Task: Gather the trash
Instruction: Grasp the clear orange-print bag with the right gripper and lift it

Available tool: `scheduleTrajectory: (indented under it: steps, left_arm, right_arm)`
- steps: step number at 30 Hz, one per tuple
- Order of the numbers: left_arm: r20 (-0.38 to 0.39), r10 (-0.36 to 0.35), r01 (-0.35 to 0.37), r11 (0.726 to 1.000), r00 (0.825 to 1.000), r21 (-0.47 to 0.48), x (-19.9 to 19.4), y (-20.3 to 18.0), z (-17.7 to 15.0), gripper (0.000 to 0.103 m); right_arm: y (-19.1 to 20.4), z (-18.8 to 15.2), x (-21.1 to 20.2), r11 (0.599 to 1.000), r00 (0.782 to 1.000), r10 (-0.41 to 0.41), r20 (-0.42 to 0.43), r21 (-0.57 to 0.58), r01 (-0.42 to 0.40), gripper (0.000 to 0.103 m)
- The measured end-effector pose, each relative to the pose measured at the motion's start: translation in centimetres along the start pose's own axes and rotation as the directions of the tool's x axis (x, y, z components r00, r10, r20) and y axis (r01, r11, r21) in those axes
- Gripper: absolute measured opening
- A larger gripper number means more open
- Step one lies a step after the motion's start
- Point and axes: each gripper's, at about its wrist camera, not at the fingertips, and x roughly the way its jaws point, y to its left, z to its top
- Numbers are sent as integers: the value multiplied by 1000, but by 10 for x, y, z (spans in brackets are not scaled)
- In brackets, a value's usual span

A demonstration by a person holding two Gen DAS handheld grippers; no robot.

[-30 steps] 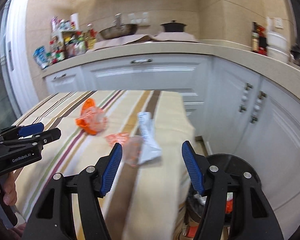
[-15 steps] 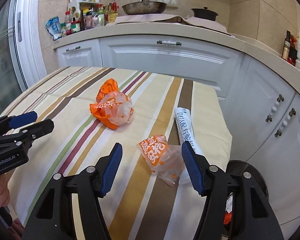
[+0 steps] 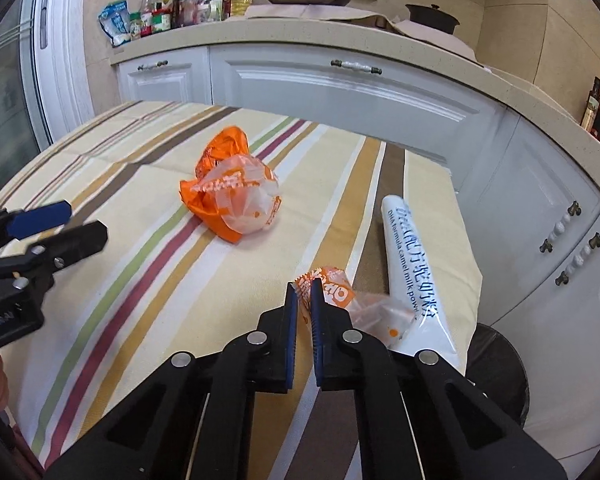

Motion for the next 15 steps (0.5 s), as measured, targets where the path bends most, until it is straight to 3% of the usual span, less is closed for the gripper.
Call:
scheduleTrajectory:
  steps: [6, 10, 12, 13, 15]
  left_arm:
    - [-4, -9, 9, 1000, 1000, 10, 2, -7, 1, 61]
    - [-7, -13, 13, 1000, 1000, 16, 3, -10, 0, 61]
    - [-10, -14, 14, 1000, 1000, 17, 4, -11, 0, 61]
    - [-11, -15, 15, 1000, 1000, 17, 4, -11, 0, 61]
    - [-12, -15, 15, 1000, 1000, 20, 4, -12, -1, 61]
  right_arm:
    - [-7, 0, -21, 997, 996, 49, 70, 53, -53, 6]
    - [-10, -4, -27, 992, 992, 108, 63, 63, -112, 8]
    - [-10, -6, -25, 996, 996, 73, 59, 51, -76, 43]
    - [-11, -7, -26, 998, 997, 42, 72, 50, -46, 65]
    - [-14, -8, -25, 998, 996, 34, 78, 57, -39, 66]
